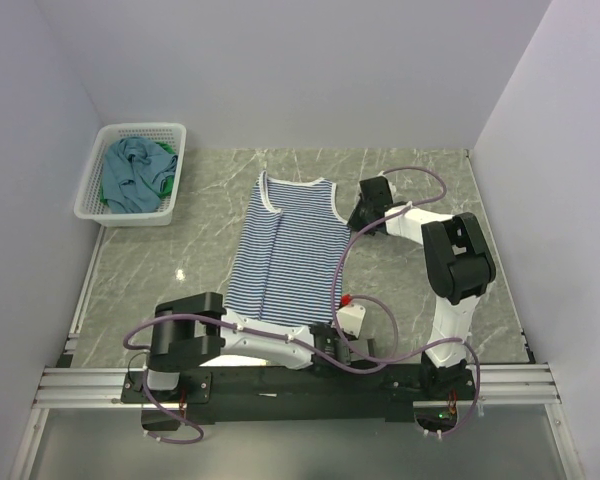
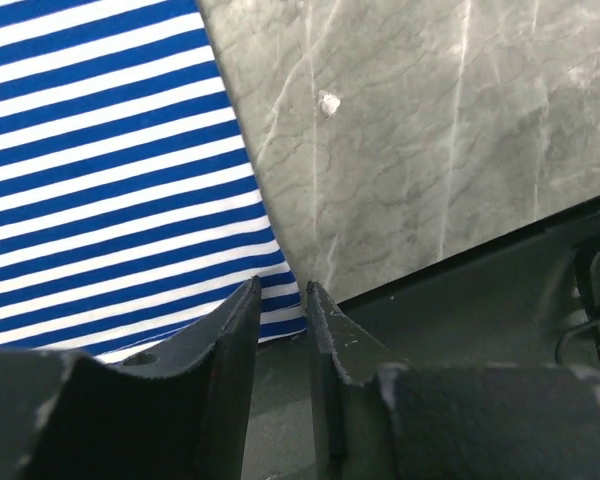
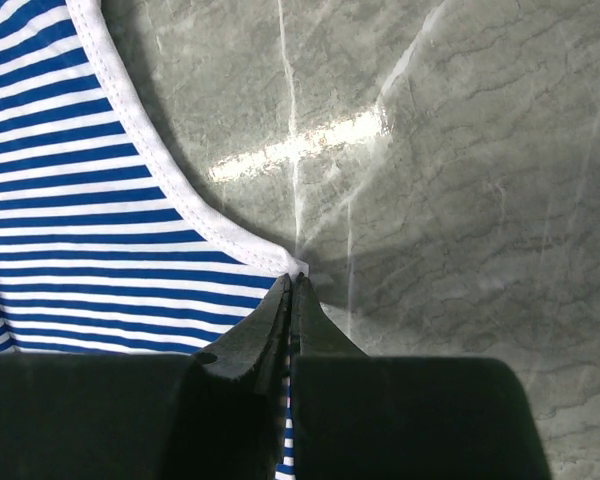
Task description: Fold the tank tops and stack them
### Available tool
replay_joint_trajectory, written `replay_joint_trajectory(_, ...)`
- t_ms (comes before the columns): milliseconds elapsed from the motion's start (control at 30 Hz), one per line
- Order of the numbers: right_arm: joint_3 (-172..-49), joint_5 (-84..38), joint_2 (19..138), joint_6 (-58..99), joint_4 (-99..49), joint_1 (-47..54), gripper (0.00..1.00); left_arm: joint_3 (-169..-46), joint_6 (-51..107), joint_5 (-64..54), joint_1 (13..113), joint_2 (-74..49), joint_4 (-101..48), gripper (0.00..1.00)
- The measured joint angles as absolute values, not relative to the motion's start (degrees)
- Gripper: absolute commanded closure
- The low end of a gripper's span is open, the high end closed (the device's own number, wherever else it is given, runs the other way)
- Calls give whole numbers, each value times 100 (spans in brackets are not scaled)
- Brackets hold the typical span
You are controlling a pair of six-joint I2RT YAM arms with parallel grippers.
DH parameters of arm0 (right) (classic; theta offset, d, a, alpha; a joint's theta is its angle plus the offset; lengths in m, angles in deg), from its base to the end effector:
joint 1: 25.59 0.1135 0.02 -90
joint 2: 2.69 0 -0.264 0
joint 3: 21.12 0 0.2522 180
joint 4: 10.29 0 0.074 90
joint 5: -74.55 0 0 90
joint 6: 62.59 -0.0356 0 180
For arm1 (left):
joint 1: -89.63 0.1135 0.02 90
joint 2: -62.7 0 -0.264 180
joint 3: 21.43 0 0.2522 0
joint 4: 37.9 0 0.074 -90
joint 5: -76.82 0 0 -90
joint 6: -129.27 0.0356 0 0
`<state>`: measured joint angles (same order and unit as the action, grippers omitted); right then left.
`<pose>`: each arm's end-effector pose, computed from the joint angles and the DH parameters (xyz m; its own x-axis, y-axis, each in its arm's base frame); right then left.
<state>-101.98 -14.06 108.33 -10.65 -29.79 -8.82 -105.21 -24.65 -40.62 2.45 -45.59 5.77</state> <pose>0.3868 0.1157 0.1497 -0.7432 0.4197 -0.5211 0.2346 0.8928 0.3845 0.0347 -0.3703 0.1615 -0.8087 0.2148 -0.5477 0.3450 0.9272 -0.1458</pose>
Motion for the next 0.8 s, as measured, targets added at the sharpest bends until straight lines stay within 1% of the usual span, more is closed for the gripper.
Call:
replay_joint_trajectory(100, -10191, -1420, 10831, -1065, -2972, -888, 100, -10661, -2489, -4154, 184, -4655, 695, 67)
replay_joint_trajectory(200, -10187, -1428, 10829, -1065, -2965, -893, 100, -10722, -2502, -4226, 153, -4701, 780, 73)
replay_joint_trajectory(233, -10184, -1435, 10829, -1065, -2961, -897, 100, -10727, -2515, -4263, 151, -4708, 811, 82)
replay_joint_trajectory(333, -10156, -1446, 10809, -1063, -2957, -908, 100, -10797, -2607, -4371, 129, -4756, 964, 100)
replay_joint_trajectory(567, -10095, -1444, 10691, -1013, -3160, -987, 100, -10770, -2631, -4500, 7, -4651, 1021, 99)
replay_joint_trajectory(633, -10095, -1431, 10641, -982, -3317, -1006, 100, -10569, -2607, -4486, -56, -4373, 863, 99)
replay_joint_trajectory(800, -9944, -1208, 10317, -888, -3779, -1011, 100, -9640, -2603, -4259, -155, -3123, -83, 99)
